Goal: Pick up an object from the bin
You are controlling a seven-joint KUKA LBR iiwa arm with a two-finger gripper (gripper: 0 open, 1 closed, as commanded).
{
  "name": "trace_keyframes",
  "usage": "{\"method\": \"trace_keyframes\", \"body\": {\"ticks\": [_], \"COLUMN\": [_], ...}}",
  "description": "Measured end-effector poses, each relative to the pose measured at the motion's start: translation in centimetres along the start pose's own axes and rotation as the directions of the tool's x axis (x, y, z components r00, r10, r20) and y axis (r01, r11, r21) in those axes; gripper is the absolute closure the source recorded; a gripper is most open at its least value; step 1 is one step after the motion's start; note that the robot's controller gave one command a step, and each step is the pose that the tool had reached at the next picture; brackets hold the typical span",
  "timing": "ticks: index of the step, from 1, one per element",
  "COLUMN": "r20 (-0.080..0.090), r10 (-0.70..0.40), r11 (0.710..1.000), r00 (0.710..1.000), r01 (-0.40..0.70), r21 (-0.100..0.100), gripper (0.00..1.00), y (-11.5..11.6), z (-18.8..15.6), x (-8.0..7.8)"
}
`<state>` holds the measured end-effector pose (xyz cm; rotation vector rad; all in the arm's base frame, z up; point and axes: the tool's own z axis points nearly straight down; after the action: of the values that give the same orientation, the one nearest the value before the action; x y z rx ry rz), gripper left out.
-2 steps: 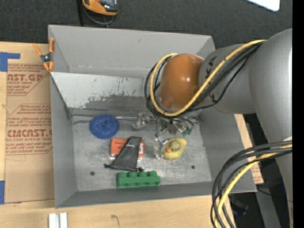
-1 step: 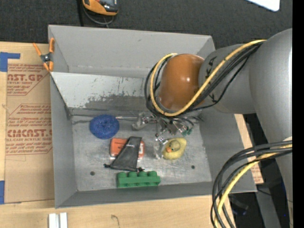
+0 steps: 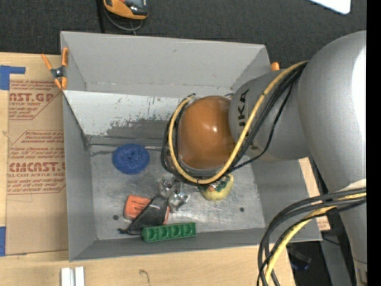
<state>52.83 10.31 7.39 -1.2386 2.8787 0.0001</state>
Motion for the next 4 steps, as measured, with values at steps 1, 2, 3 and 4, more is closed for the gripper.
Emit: {"method": "trace_keyframes", "body": {"ticks": [1,2,3,4], "r20": [0.0,-0.011,-0.008,-0.005], "r10": [0.0,-0.009,-0.01,0.02], "r11": [1.0,1.0,1.0,1.0], "r00": [1.0,1.0,1.0,1.0], "r01": [0.0,0.009,0.01,-0.02], "r21": [0.0,-0.008,-0.007,-0.002], "gripper": [1.0,1.0,1.0,1.0], "y": [0.0,0.4,0.2,-0.3], "z": [0.0,-4.3,-5.9,-4.7], "x": [0.0,0.7,0.7,1.3]}}
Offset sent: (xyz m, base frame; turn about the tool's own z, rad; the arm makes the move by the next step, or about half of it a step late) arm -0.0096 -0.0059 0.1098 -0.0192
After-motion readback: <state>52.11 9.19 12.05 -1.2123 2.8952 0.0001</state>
